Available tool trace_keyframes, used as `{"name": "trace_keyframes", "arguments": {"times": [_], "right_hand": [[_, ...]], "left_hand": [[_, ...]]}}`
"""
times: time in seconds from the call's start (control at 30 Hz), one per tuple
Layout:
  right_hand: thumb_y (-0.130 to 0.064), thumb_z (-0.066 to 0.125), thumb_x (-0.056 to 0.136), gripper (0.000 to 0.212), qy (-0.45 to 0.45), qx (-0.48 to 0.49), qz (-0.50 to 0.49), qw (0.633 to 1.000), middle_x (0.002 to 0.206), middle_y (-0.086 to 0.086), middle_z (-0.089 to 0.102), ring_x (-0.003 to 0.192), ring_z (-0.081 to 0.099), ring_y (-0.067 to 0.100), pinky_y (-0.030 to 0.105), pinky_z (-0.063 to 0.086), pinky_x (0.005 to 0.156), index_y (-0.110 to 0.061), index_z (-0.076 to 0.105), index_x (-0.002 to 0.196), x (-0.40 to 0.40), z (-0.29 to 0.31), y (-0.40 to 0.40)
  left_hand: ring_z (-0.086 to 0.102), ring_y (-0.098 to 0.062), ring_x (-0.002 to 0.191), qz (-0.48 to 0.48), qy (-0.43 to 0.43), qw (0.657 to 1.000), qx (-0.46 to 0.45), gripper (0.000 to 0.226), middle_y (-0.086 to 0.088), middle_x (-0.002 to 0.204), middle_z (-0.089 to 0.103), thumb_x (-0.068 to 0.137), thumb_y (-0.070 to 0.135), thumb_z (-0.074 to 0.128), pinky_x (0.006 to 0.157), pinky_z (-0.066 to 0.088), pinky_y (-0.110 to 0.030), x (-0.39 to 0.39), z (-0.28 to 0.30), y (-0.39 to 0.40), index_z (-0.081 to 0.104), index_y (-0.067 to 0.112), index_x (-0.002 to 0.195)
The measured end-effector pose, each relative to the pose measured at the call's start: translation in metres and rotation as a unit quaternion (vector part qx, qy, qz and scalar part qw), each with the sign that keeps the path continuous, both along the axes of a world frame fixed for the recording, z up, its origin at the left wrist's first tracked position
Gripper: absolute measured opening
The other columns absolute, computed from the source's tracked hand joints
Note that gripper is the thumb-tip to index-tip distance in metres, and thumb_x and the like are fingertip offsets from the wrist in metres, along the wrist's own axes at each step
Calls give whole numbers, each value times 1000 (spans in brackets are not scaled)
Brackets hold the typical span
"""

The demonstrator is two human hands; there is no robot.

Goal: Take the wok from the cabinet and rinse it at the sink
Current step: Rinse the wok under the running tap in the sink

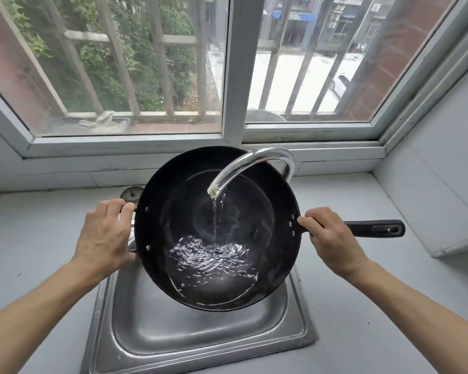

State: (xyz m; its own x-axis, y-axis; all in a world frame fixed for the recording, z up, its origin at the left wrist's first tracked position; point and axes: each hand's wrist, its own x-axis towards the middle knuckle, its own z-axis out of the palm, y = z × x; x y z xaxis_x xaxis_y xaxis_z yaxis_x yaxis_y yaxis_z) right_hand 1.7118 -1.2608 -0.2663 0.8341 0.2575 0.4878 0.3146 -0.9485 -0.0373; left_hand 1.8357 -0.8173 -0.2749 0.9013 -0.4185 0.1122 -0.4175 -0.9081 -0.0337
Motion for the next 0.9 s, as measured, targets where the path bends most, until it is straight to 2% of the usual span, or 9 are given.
{"name": "trace_keyframes", "arguments": {"times": [0.3, 0.63, 0.8, 0.9], "right_hand": [[23, 58, 71, 38, 15, -58, -17, 998, 93, 10, 57, 82, 50, 28, 39, 46, 66, -3, 65, 99, -13, 37, 1], [25, 58, 65, 44, 45, -98, -54, 993, 93, 10, 57, 79, 52, 30, 40, 48, 64, -4, 65, 98, -41, 61, 7], [23, 56, 69, 42, 58, -113, -65, 990, 93, 9, 57, 80, 51, 30, 40, 47, 66, -5, 64, 99, -50, 66, 10], [23, 56, 66, 46, 74, -129, -74, 986, 93, 8, 56, 80, 50, 29, 37, 45, 66, -7, 62, 100, -58, 74, 13]], "left_hand": [[49, -41, 89, -16, 4, 999, -29, 98, -19, 103, 53, 32, 41, 95, 65, 42, -51, 1, -10, -12, 54, 1, 112], [48, -36, 89, -41, 40, 998, -17, 101, -15, 101, 53, 27, 54, 90, 67, 45, -47, 3, -30, -25, 56, 6, 109], [45, -34, 85, -59, 49, 997, -19, 97, -14, 97, 51, 28, 53, 88, 66, 43, -45, 9, -39, -33, 55, 6, 106], [45, -34, 81, -72, 68, 995, -26, 100, -14, 93, 51, 18, 45, 89, 62, 41, -42, 10, -46, -39, 54, 6, 103]]}}
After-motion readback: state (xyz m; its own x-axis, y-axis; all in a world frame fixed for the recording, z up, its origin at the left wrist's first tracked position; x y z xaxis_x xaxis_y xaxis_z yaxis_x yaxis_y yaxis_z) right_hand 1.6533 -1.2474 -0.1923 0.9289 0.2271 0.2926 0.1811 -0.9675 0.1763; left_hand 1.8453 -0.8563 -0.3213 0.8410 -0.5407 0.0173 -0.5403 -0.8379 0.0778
